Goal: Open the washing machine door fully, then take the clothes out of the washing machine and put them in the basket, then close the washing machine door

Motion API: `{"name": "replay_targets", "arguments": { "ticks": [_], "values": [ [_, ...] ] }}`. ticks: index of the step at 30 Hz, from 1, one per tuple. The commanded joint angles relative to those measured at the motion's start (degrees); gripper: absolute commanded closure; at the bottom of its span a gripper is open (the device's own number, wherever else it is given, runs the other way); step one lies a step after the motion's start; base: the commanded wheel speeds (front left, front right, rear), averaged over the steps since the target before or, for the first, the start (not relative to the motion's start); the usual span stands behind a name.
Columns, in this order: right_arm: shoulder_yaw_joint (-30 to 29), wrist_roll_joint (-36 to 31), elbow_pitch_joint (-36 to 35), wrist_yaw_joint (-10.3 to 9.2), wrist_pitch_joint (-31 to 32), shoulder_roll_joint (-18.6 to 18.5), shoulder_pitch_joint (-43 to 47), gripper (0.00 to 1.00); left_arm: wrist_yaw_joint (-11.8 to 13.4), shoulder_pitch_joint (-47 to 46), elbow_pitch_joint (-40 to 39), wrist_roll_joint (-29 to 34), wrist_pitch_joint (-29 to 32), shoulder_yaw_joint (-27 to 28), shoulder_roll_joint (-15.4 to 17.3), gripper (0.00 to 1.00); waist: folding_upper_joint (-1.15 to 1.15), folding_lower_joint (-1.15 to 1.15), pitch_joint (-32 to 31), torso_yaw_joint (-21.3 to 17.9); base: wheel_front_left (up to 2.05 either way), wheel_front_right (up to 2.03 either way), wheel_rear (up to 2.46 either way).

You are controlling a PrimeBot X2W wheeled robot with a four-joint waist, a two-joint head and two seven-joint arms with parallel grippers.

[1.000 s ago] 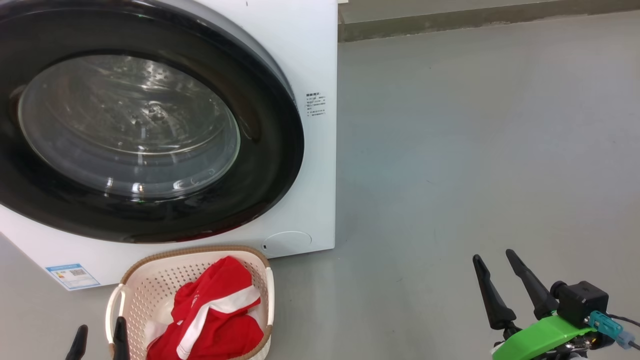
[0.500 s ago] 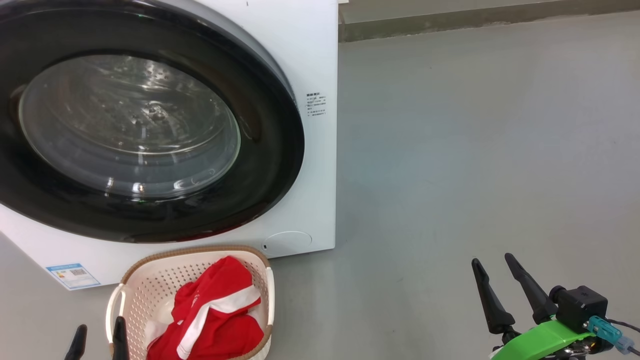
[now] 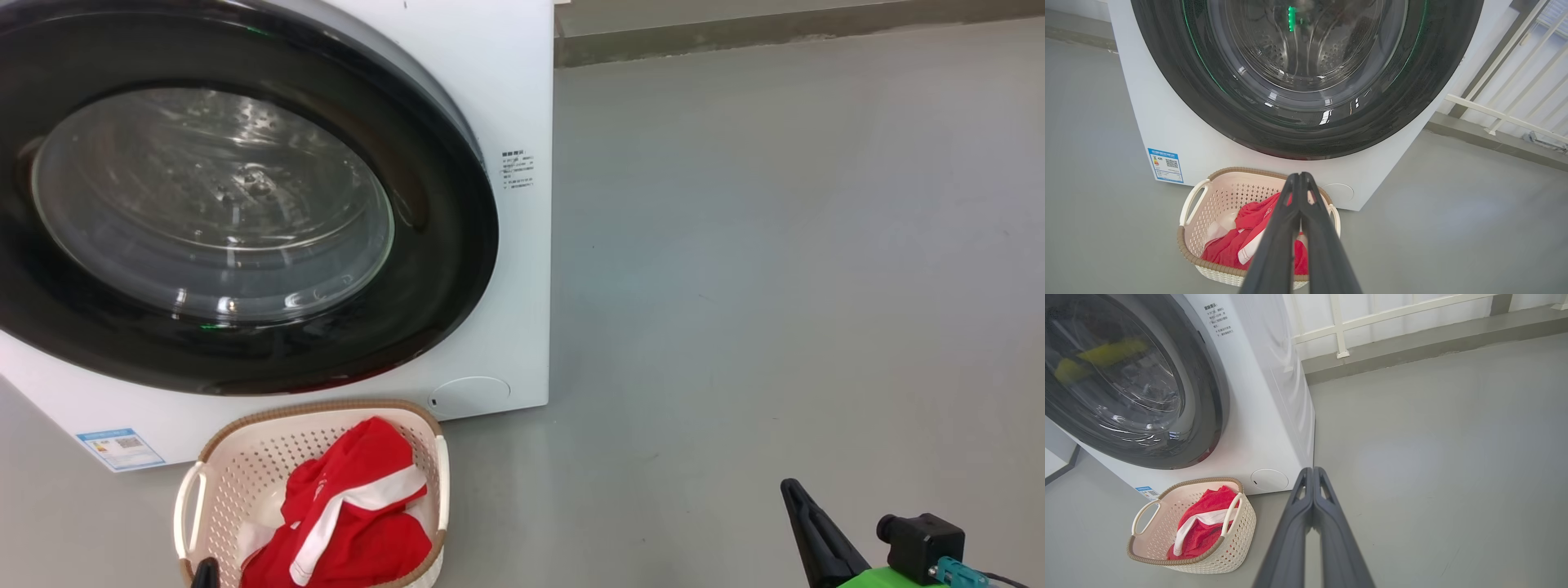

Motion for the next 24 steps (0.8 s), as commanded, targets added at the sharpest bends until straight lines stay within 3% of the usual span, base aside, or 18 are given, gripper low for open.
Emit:
{"name": "replay_targets", "arguments": {
  "ticks": [1, 4, 9, 24],
  "values": [
    [-0.3, 1.2, -1.4, 0.0, 0.2, -0.5, -1.3, 1.0, 0.0, -0.4, -1.1, -1.2, 0.2, 0.5, 0.9, 1.0, 0.0, 0.04, 0.0, 0.1, 0.0, 0.0, 0.0],
    [-0.5, 3.0, -1.6, -0.01, 0.6, -0.4, -1.3, 1.0, 0.0, -0.7, -1.2, -2.9, 0.7, 0.6, 0.9, 1.0, 0.0, 0.13, -0.1, 0.2, 0.0, 0.0, 0.0],
    [-0.9, 5.9, -1.8, -0.01, 1.4, -0.3, -1.5, 1.0, 0.0, -1.3, -1.1, -5.6, 1.5, 0.8, 0.8, 1.0, 0.0, 0.01, 0.0, 0.5, 0.0, 0.0, 0.0],
    [-2.1, 14.6, -2.5, -0.03, 3.8, 0.3, -2.0, 1.0, 0.0, -3.1, -0.9, -13.8, 3.9, 1.3, 0.6, 1.0, 0.0, 0.0, 0.0, 1.2, 0.0, 0.0, 0.0]
  ]
}}
